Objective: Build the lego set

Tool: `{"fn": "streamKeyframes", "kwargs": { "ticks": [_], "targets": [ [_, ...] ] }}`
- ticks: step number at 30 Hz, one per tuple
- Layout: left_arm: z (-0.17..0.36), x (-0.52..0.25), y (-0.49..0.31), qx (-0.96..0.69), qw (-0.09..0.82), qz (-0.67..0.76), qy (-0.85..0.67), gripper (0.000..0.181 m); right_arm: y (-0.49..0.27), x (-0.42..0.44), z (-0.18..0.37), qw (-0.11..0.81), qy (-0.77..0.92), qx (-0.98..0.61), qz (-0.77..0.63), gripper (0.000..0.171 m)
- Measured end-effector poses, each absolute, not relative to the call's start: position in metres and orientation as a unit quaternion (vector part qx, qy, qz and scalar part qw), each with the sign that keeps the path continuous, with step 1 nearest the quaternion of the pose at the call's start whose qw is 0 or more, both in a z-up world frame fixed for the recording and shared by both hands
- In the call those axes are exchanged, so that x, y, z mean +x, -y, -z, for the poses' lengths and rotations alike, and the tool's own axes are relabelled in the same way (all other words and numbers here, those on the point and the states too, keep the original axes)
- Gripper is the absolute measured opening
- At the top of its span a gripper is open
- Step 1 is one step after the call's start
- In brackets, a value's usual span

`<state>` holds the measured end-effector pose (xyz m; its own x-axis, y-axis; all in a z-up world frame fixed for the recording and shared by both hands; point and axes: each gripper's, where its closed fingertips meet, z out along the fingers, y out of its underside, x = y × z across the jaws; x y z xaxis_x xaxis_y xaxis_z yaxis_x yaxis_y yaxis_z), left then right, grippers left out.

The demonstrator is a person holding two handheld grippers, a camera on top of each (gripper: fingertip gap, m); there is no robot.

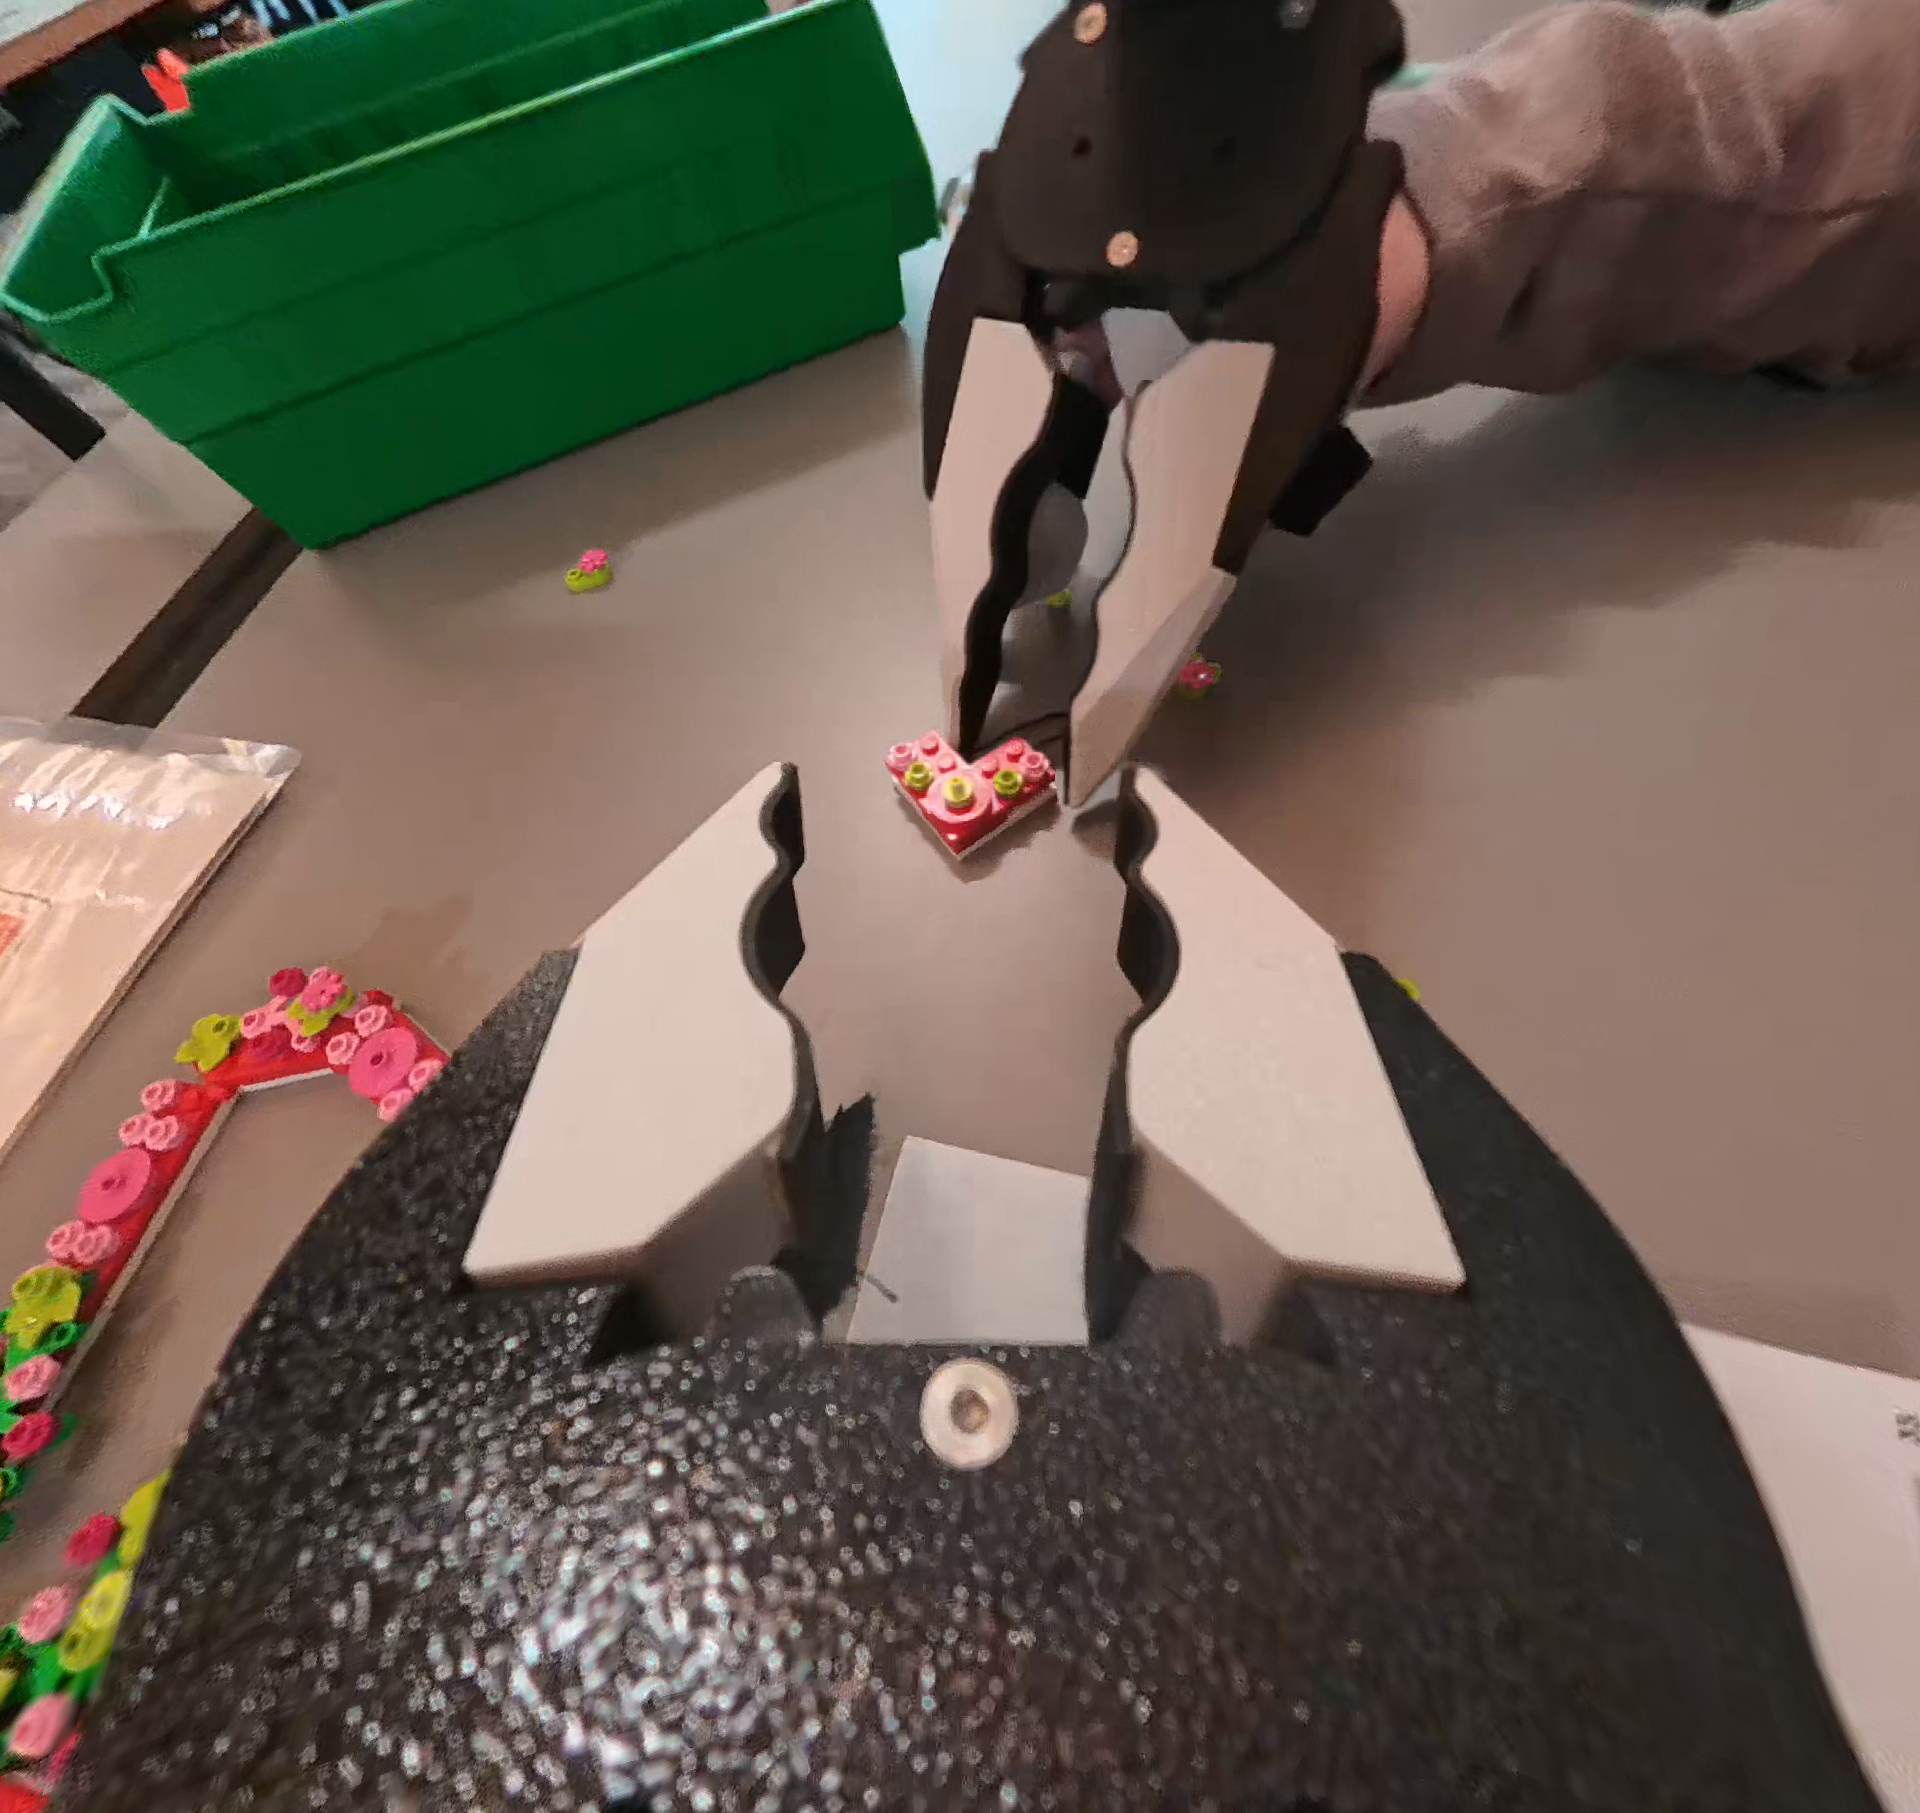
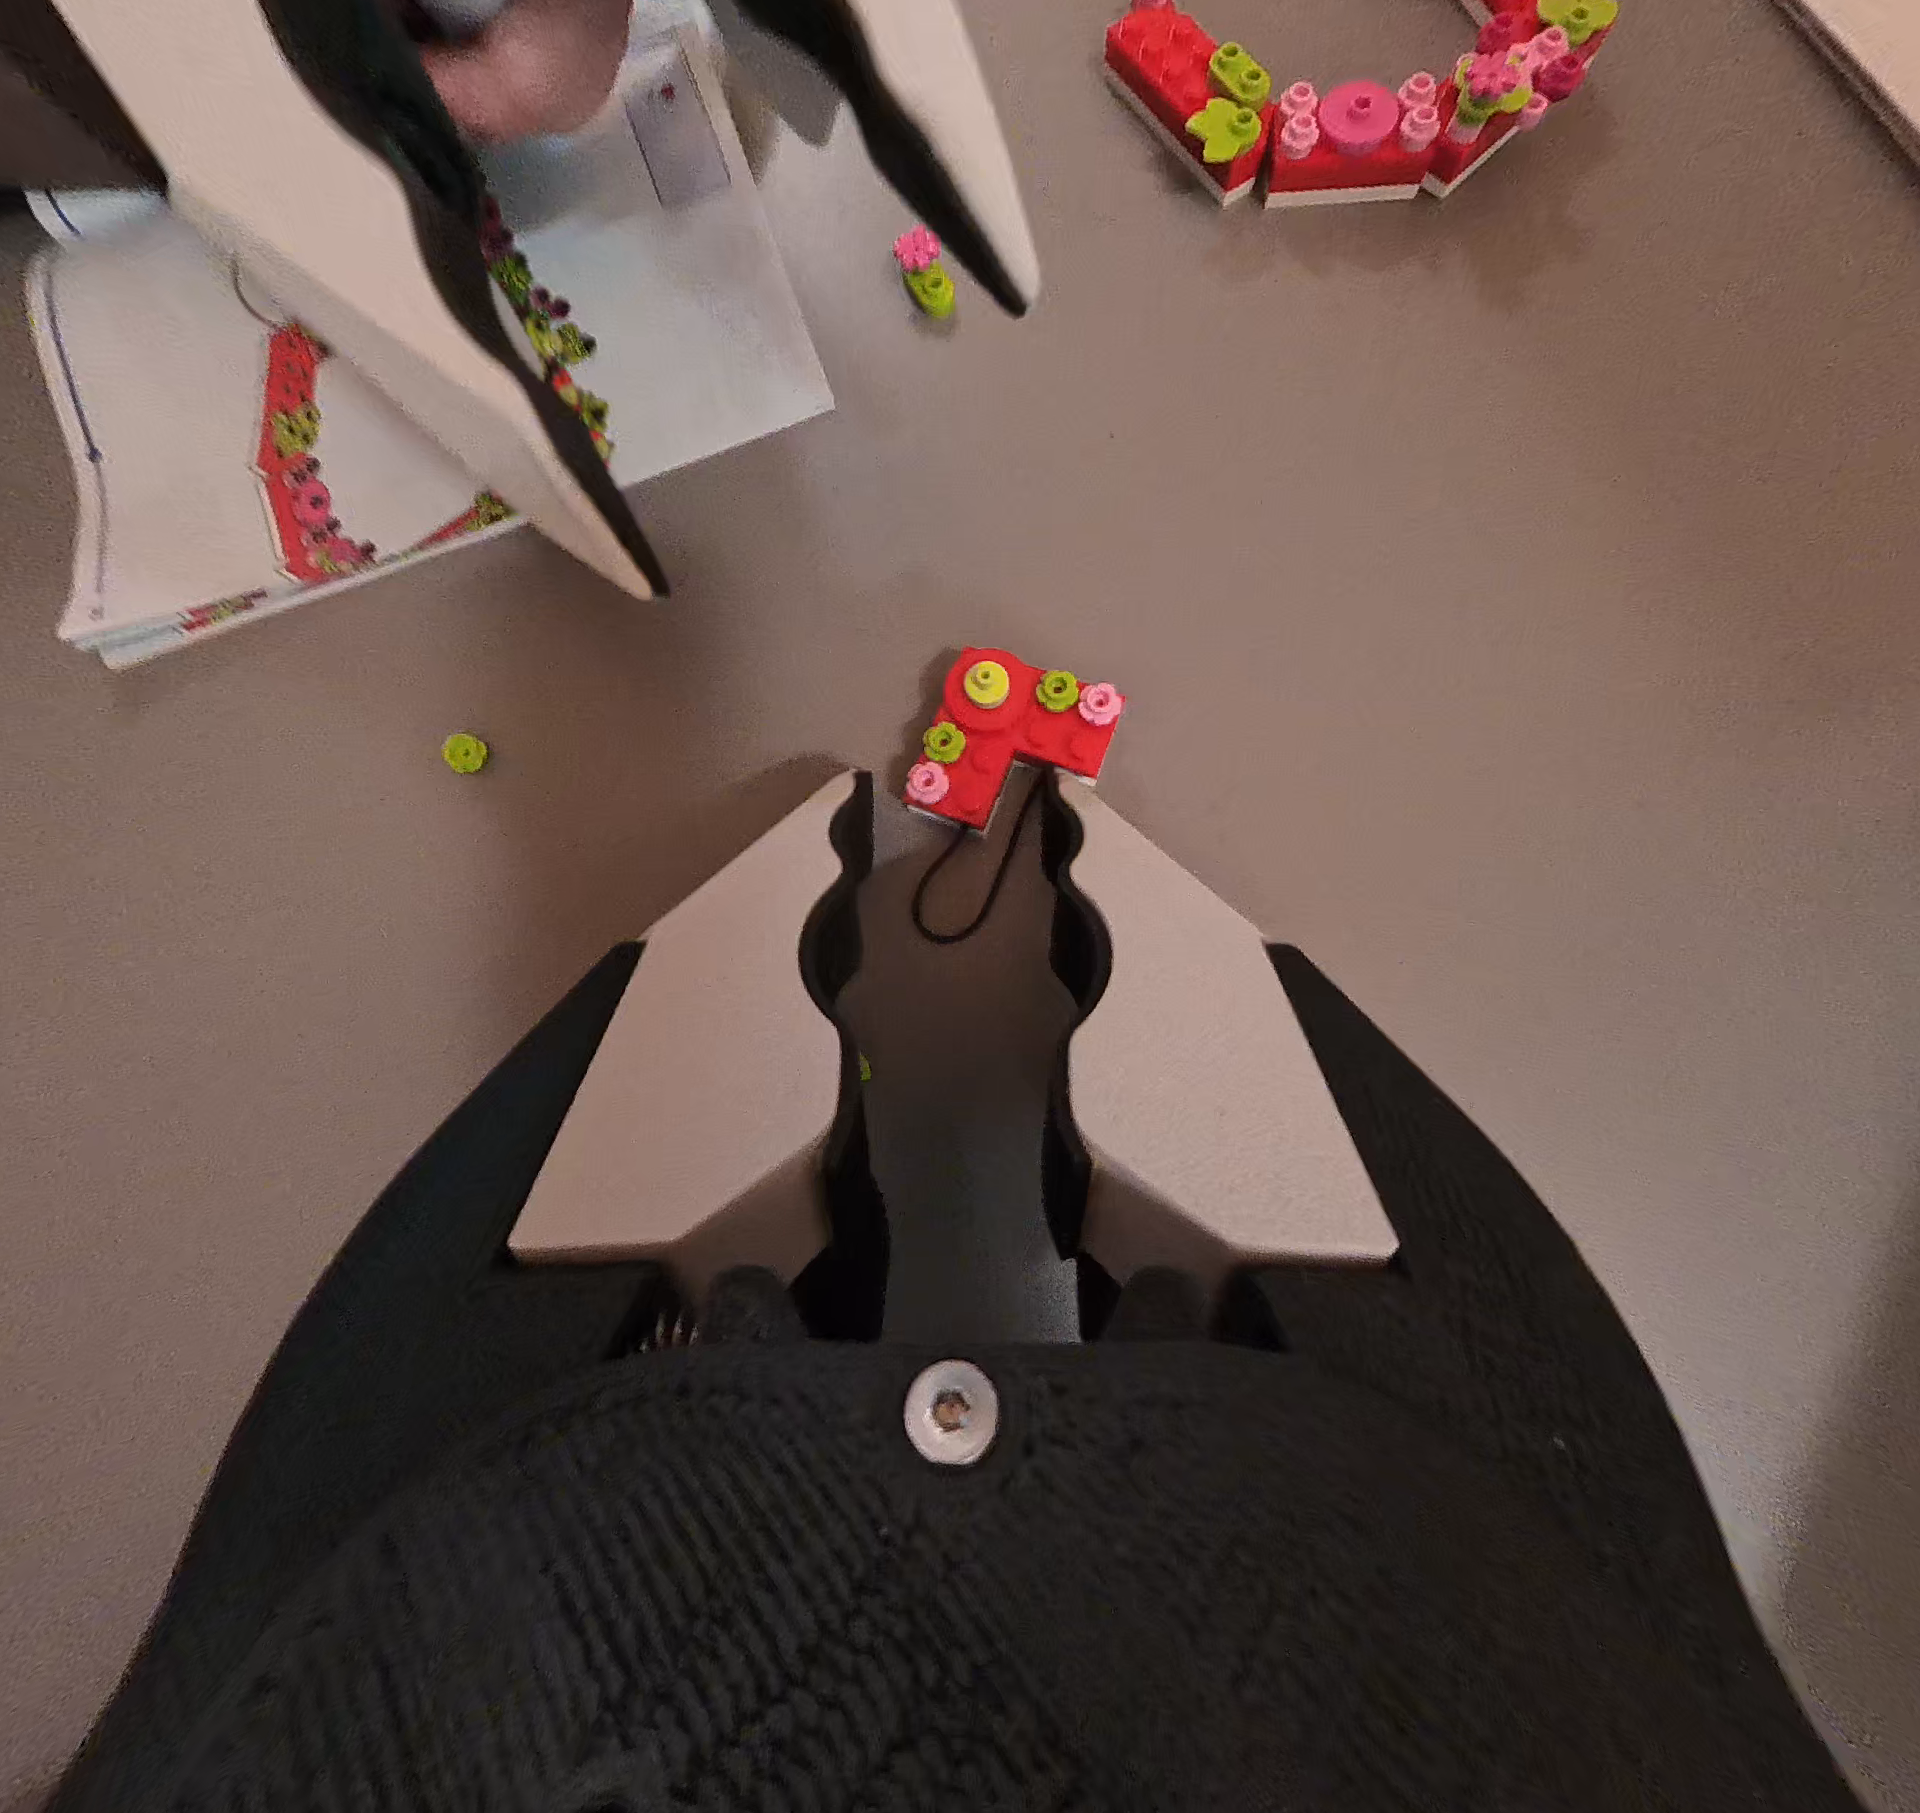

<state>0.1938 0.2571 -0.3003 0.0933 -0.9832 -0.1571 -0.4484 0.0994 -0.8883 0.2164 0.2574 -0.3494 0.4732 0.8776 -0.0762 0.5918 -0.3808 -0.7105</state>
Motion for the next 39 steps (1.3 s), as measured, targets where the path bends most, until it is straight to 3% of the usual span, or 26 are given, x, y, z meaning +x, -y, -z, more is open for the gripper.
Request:
{"fn": "streamKeyframes", "kwargs": {
  "ticks": [2, 11, 20, 22, 25, 28, 30, 39],
  "targets": [
    [0.307, 0.194, -0.255, -0.577, 0.447, 0.274, -0.627, 0.059, -0.258, 0.215, 0.35, 0.315, 0.452, -0.8, -0.238, 0.016],
    [0.326, 0.194, -0.266, -0.41, 0.557, -0.015, -0.722, 0.055, -0.261, 0.21, 0.333, 0.328, 0.397, -0.792, -0.327, 0.015],
    [0.314, 0.202, -0.269, -0.298, 0.601, -0.186, -0.717, 0.035, -0.254, 0.201, 0.317, 0.332, 0.368, -0.787, -0.368, 0.015],
    [0.31, 0.203, -0.27, -0.285, 0.611, -0.204, -0.71, 0.019, -0.252, 0.199, 0.315, 0.332, 0.371, -0.784, -0.37, 0.015],
    [0.307, 0.202, -0.268, -0.272, 0.616, -0.217, -0.707, 0.018, -0.25, 0.198, 0.314, 0.337, 0.38, -0.779, -0.369, 0.015],
    [0.296, 0.201, -0.265, -0.27, 0.64, -0.207, -0.689, 0.018, -0.253, 0.212, 0.303, 0.369, 0.408, -0.762, -0.343, 0.028],
    [0.288, 0.199, -0.262, -0.263, 0.66, -0.19, -0.677, 0.018, -0.266, 0.24, 0.301, 0.401, 0.411, -0.764, -0.294, 0.025],
    [0.276, 0.195, -0.25, -0.24, 0.701, -0.141, -0.657, 0.017, -0.269, 0.265, 0.345, 0.344, 0.449, -0.793, -0.228, 0.022]
  ]
}}
